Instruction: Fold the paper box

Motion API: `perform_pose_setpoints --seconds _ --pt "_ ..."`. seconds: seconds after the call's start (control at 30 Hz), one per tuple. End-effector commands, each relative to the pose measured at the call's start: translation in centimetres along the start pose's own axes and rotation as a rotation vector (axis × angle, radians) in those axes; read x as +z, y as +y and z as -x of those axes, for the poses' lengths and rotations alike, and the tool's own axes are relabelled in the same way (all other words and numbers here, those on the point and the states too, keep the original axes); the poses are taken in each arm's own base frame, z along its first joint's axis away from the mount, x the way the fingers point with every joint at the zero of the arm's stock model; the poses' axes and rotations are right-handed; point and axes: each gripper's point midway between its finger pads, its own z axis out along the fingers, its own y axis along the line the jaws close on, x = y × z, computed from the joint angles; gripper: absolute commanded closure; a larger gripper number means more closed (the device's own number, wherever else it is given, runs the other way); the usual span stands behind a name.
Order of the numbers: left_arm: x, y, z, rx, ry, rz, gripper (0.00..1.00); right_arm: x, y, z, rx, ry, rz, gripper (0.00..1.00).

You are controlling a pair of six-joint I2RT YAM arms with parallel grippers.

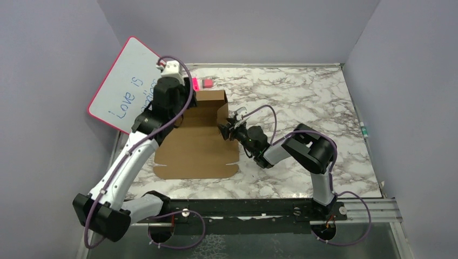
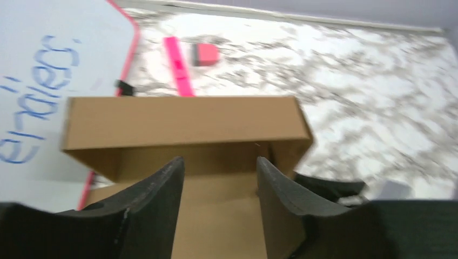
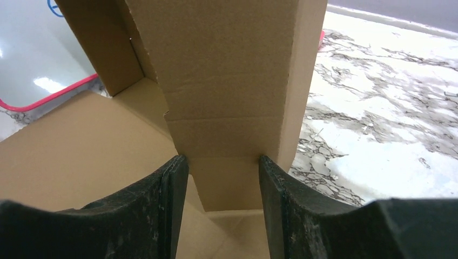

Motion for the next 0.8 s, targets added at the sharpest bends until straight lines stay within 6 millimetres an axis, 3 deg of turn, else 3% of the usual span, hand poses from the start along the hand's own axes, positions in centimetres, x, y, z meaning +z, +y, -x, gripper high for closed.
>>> perform_pose_setpoints --seconds 0.0,0.13,0.23,0.33,0.47,0.77 --pt "2.5 7.2 1.9 0.014 0.051 0.177 0.43 0.7 0.7 1.0 -0.021 -0.048 0.041 0.44" --pt "4.7 12.3 2.8 -0.060 0.077 0.230 0.33 0.7 0.2 0.8 -0.016 -0.046 0.037 0.43" --pt "6.2 15.4 1.8 -0.117 0.116 0.253 0.29 0.7 -0.4 0.8 -0.008 -0.049 0.038 0.43" --pt "7.7 16.9 0.2 -0.166 0.166 0.225 0.26 0.8 -0.4 0.7 -0.012 -0.044 0.056 0.43" --pt "9.0 17.6 -1.7 -0.202 0.222 0.188 0.26 0.9 -0.5 0.8 -0.026 -0.040 0.085 0.43" --pt "10.7 17.2 -3.9 -0.231 0.300 0.110 0.27 1.3 -0.3 1.0 -0.061 -0.036 0.187 0.43"
